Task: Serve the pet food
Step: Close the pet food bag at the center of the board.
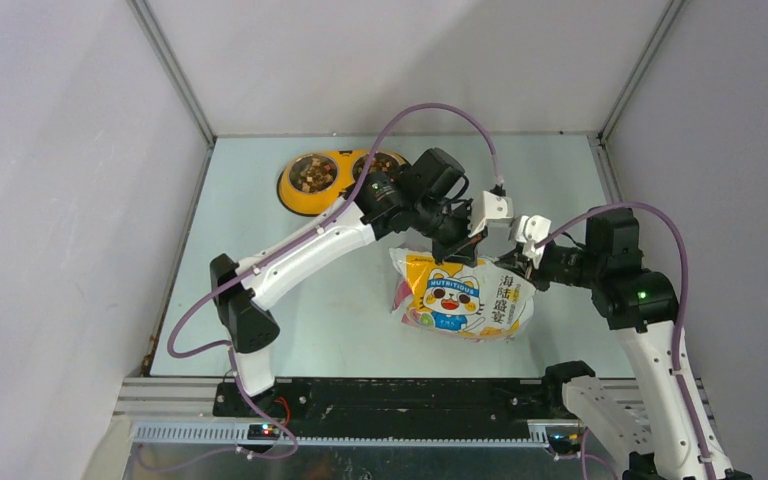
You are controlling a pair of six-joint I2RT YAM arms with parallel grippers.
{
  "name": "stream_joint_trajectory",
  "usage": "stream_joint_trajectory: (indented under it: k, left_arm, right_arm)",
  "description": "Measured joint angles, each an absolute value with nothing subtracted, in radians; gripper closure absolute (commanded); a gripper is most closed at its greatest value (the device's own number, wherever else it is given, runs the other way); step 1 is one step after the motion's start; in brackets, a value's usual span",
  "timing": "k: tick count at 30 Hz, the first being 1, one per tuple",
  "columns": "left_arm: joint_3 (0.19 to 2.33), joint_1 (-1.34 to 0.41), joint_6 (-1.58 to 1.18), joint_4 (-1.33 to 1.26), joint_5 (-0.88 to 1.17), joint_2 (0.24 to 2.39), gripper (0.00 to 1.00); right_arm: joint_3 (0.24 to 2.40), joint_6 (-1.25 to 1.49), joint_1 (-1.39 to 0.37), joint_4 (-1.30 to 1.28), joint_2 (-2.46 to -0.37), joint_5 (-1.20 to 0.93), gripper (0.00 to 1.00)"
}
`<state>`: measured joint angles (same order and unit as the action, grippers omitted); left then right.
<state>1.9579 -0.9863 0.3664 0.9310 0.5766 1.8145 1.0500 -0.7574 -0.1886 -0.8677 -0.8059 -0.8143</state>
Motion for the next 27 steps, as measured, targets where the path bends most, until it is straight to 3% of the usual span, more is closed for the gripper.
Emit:
stream_joint_trajectory:
  k: [5,7,8,12,14,15,17,24,27]
  left_arm:
    - [1.958,-0.986,0.367,0.906,0.583,1.814,1.00]
    - [1.958,-0.986,0.367,0.902,0.586,1.814,1.00]
    - [1.958,-0.986,0.367,0.900,0.588,1.814,1.00]
    - [1.958,-0.986,0.367,0.900,0.591,1.814,1.00]
    - [1.958,-0.986,0.367,0.900,0.592,1.814,1.00]
    - [1.958,-0.986,0.367,0.899,0.593,1.814,1.00]
    - [1.958,-0.986,0.368,0.899,0.596,1.814,1.00]
    - [1.958,-0.987,0.370,0.891,0.606,1.814,1.00]
    - [1.956,-0.987,0.371,0.889,0.607,1.814,1.00]
  right_arm:
    - [1.054,-0.774,-0.147,-0.902,-0.810,-0.843,1.00]
    - [1.054,-0.775,-0.144,-0.904,-0.805,-0.843,0.85]
    - [1.054,-0.775,-0.142,-0.907,-0.802,-0.841,0.73]
    - [1.055,-0.779,-0.130,-0.944,-0.800,-0.774,0.60]
    - [1.055,-0.788,-0.121,-0.969,-0.797,-0.743,0.61]
    - [1.055,-0.793,-0.118,-0.975,-0.794,-0.732,0.78]
    - [1.055,-0.806,-0.113,-0.989,-0.789,-0.717,0.99]
    - [1.055,-0.821,-0.101,-1.033,-0.788,-0.734,1.00]
    - [1.060,-0.821,-0.099,-1.039,-0.789,-0.735,0.74]
